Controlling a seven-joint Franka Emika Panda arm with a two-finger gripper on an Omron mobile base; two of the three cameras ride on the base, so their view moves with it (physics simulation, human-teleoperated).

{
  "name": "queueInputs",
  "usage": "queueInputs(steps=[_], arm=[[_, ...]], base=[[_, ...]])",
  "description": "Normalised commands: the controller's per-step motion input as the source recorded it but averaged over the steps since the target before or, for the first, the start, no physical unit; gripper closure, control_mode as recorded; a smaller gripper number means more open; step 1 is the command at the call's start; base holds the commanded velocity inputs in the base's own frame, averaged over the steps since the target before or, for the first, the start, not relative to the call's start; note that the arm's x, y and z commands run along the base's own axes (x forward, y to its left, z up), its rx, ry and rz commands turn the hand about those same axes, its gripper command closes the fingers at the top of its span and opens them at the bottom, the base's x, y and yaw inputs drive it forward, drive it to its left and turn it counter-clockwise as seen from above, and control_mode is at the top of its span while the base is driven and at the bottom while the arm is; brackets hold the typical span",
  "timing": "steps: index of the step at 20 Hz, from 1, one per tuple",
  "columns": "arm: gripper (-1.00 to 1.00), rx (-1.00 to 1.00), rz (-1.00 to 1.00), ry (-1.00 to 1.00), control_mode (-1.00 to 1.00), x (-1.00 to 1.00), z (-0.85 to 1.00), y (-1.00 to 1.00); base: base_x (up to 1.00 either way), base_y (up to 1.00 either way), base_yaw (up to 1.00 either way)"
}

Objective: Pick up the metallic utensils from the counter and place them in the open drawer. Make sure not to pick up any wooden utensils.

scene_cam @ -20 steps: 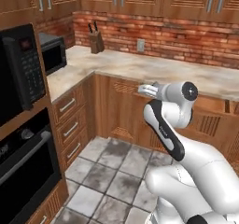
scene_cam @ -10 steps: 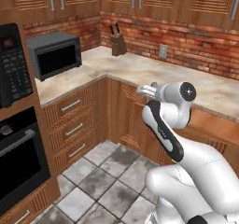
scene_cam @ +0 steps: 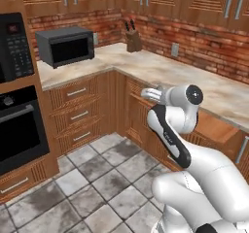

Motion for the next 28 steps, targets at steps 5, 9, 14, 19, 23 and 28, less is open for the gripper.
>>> queueInputs(steps=[5,9,14,19,23,28], arm=[[1.00,0.00,0.00,0.00,1.00,0.00,0.00,0.00],[1.00,0.00,0.00,0.00,1.00,0.00,0.00,0.00],[1.00,0.00,0.00,0.00,1.00,0.00,0.00,0.00],[1.00,0.00,0.00,0.00,1.00,0.00,0.00,0.00],[1.00,0.00,0.00,0.00,1.00,0.00,0.00,0.00],[1.00,0.00,0.00,0.00,1.00,0.00,0.00,0.00]], base=[[-0.26,-1.00,0.45],[0.19,-0.84,0.53],[-0.30,-0.65,0.45],[-0.76,-0.48,0.37],[0.02,-0.24,0.30],[0.14,-0.17,0.00]])
